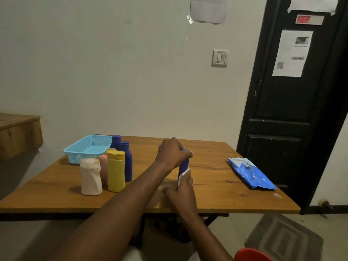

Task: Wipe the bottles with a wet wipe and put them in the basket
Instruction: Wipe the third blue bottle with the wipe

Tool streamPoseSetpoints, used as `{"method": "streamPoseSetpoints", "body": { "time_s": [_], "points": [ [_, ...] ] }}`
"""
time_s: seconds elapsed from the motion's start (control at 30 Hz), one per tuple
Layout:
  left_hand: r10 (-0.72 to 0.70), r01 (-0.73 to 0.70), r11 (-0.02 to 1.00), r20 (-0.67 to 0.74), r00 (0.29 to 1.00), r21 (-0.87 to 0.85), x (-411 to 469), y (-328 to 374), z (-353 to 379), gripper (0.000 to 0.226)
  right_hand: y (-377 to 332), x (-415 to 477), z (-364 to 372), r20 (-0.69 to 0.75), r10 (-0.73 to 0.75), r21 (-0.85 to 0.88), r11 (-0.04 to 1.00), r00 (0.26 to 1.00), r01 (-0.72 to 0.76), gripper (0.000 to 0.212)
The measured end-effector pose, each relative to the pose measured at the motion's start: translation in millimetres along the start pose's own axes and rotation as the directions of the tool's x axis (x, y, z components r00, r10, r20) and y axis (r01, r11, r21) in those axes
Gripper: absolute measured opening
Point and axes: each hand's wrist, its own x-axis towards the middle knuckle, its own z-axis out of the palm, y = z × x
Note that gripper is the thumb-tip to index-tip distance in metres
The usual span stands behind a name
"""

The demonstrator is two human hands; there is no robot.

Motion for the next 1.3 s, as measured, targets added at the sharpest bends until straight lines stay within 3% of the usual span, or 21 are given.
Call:
{"method": "streamPoseSetpoints", "body": {
  "time_s": [0.23, 0.33, 0.43, 0.6, 0.87, 1.07, 1.3],
  "points": [
    [0.039, -0.04, 0.999, 0.023, 0.999, 0.026, 3.1, -3.6, -2.2, 0.037, -25.5, 10.1, -7.6, -0.094, -0.12, 0.126, 0.983, 0.988, 0.131, 0.11],
    [0.056, -0.059, 0.998, 0.112, 0.992, 0.025, 5.1, 0.0, -7.5, 0.034, -18.9, 32.0, -20.3, -0.102, -0.032, 0.182, 0.982, 0.994, 0.05, 0.088],
    [0.084, -0.092, 0.996, 0.251, 0.964, 0.02, 9.2, 1.7, -15.8, 0.027, -1.5, 34.1, -27.0, -0.012, 0.055, 0.187, 0.981, 0.998, -0.052, 0.066],
    [0.124, -0.131, 0.991, 0.38, 0.917, -0.007, 11.4, -1.2, -32.4, 0.036, 21.2, 11.1, -23.9, 0.011, 0.008, 0.09, 0.996, 1.0, -0.009, 0.063],
    [0.154, -0.156, 0.988, 0.351, 0.924, -0.022, 9.4, -10.7, -27.8, 0.04, 8.5, -12.5, -5.9, -0.048, -0.1, 0.105, 0.989, 0.994, 0.105, 0.098],
    [0.189, -0.176, 0.982, 0.305, 0.934, -0.069, 10.1, -15.5, -25.0, 0.029, -21.0, 11.1, -16.3, -0.081, -0.215, 0.026, 0.976, 0.973, 0.217, 0.099],
    [0.177, -0.161, 0.983, 0.245, 0.953, -0.084, 11.0, -16.0, -25.4, 0.025, -21.5, 14.7, -6.0, -0.062, -0.152, -0.111, 0.983, 0.986, 0.145, 0.114]
  ]
}}
